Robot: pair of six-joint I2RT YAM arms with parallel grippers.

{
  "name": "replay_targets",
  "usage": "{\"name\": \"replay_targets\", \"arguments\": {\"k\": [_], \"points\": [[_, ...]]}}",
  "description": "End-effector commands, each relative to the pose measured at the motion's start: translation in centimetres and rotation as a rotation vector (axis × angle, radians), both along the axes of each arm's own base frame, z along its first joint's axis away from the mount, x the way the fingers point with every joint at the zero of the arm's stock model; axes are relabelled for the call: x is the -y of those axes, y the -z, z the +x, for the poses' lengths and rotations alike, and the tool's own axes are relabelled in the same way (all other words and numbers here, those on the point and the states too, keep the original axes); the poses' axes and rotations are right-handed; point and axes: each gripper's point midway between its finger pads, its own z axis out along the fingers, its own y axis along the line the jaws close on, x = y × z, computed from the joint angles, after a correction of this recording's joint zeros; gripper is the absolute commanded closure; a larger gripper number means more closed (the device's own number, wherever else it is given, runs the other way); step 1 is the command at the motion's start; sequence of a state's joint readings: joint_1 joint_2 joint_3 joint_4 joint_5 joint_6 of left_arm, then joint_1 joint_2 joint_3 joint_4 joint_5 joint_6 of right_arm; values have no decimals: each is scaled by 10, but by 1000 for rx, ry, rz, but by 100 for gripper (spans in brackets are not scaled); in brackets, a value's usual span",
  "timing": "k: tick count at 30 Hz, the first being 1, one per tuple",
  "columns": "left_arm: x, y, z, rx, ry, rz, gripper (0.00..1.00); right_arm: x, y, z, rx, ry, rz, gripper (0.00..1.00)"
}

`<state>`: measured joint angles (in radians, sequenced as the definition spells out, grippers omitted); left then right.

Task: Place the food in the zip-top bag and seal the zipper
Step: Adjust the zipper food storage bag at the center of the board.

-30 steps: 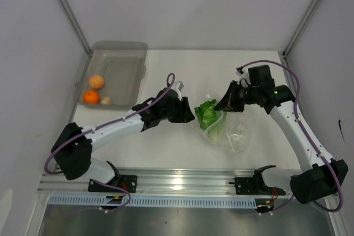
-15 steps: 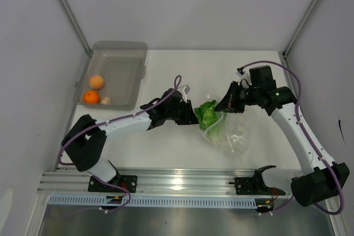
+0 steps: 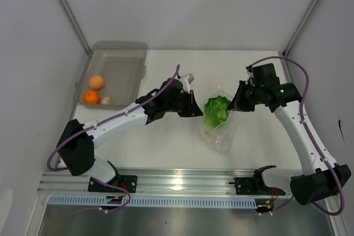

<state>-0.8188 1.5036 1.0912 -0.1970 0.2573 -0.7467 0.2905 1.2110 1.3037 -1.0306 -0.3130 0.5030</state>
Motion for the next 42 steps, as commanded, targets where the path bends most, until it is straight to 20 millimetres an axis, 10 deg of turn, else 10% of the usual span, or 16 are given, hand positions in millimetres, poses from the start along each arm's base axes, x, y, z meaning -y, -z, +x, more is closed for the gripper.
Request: {"name": "replay_targets", "arguments": {"k": [1,5,14,21,29,38,42], "points": [[15,-80,-17,132,99,-92,99,20,-33,13,121,40,-96,100],[30,-111,-24,157,143,-110,99,15,-48,12,152,39,-68,100],[27,-43,-5,60,84,111,99,24,-33,20,134,57,-117,100],[19,-108,-33,154,139,-88,99,27,-77,17,212,58,-108,100],[40,-40,-15,-9,166,30,99,21,7,31,67,57,-125,100],[44,-164,-32,142,224,-218,99,21,-80,31,233,46,-92,100],[44,-149,-33,101,221,-202,99,17,-71,26,236,43,-57,100]]}}
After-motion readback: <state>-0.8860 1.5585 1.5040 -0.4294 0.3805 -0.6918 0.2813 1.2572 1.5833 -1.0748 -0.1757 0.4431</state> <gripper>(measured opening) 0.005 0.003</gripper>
